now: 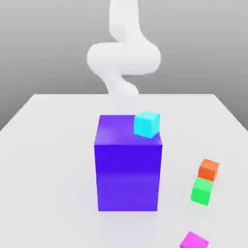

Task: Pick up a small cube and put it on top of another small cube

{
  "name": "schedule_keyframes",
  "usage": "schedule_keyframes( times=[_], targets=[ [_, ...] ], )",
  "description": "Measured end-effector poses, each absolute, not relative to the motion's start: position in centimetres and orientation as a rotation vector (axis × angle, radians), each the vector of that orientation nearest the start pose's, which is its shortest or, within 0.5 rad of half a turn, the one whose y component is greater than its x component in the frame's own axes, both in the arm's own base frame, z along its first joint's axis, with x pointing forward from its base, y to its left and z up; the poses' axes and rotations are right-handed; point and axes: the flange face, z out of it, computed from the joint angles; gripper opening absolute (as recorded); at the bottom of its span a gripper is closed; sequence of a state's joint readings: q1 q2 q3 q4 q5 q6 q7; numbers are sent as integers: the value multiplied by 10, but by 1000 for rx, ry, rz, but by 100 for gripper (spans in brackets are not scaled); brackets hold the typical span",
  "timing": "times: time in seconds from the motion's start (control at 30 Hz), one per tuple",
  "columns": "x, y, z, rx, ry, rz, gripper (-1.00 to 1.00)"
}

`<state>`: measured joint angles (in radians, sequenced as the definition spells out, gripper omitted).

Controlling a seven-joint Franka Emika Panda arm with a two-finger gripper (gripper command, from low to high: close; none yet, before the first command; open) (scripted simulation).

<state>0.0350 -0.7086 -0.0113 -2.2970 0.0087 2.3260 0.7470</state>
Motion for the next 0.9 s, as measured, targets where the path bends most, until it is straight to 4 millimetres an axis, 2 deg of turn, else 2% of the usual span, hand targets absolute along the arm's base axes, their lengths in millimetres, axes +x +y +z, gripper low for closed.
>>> schedule_keyframes(
  times=[0.23,0.47,0.7,0.9],
  targets=[
    [459,39,587,-2719,729,-738,0],
    [510,79,476,-2886,483,-520,0],
    [531,124,353,-3020,200,-296,0],
    [525,148,245,-3106,-37,-99,0]
  ],
)
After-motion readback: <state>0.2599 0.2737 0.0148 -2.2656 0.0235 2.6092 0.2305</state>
